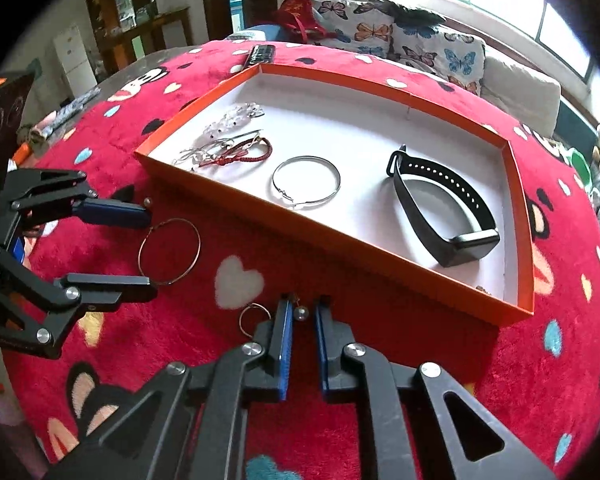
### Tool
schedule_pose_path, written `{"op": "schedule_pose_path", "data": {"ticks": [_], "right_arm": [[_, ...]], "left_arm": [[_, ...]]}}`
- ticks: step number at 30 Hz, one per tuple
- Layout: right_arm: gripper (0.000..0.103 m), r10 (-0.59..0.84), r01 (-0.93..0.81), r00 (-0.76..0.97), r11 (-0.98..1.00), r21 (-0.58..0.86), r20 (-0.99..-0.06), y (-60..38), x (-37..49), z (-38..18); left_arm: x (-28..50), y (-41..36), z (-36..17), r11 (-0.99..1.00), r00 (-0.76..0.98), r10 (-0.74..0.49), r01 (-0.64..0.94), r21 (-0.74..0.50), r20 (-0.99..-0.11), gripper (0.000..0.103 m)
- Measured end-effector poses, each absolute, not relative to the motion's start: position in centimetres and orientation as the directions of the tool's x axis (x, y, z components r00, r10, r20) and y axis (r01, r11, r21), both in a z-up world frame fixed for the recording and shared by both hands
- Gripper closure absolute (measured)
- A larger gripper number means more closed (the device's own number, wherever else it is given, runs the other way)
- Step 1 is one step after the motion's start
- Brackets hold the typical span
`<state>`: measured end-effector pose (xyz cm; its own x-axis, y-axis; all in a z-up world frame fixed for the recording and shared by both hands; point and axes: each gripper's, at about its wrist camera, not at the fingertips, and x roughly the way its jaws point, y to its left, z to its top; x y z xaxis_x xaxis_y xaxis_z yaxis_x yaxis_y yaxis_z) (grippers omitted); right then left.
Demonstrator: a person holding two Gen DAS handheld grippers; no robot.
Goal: Organize jewelry
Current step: 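Grasp the small pearl earring with the right tool while the left tool approaches the other hoop, then grasp the large silver hoop with the left tool while the right tool holds the earring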
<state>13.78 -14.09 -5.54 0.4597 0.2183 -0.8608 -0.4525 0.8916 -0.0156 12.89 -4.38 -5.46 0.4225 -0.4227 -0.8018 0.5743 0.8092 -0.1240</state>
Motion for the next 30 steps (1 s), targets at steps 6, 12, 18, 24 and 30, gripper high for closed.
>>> {"op": "schedule_pose_path", "data": {"ticks": [6,12,18,24,30], "right_arm": [[0.093,0.222,-0.464,0.457,0.885,-0.018,-0.861,-14.3,13.4,-5.4],[0.093,0.243,-0.451,0.45,0.892,0.016,-0.859,-15.0,12.9,-5.3],[0.093,0.254,-0.441,0.447,0.897,0.036,-0.858,-15.6,12.6,-5.1],[0.093,0.257,-0.427,0.447,0.903,0.048,-0.857,-16.0,12.6,-5.0],[0.093,0.259,-0.431,0.452,0.901,0.045,-0.853,-15.8,12.5,-4.8]], "left_arm": [[13.4,-4.8,-5.9,0.812,0.43,-0.418,0.571,-0.117,-0.8,0.045],[13.7,-5.0,-6.2,0.82,0.441,-0.4,0.564,-0.098,-0.803,0.045],[13.7,-5.3,-6.3,0.82,0.446,-0.392,0.566,-0.086,-0.805,0.045],[13.6,-5.7,-6.5,0.818,0.444,-0.389,0.57,-0.081,-0.807,0.04],[13.4,-6.0,-6.7,0.823,0.469,-0.379,0.565,-0.059,-0.798,0.04]]}}
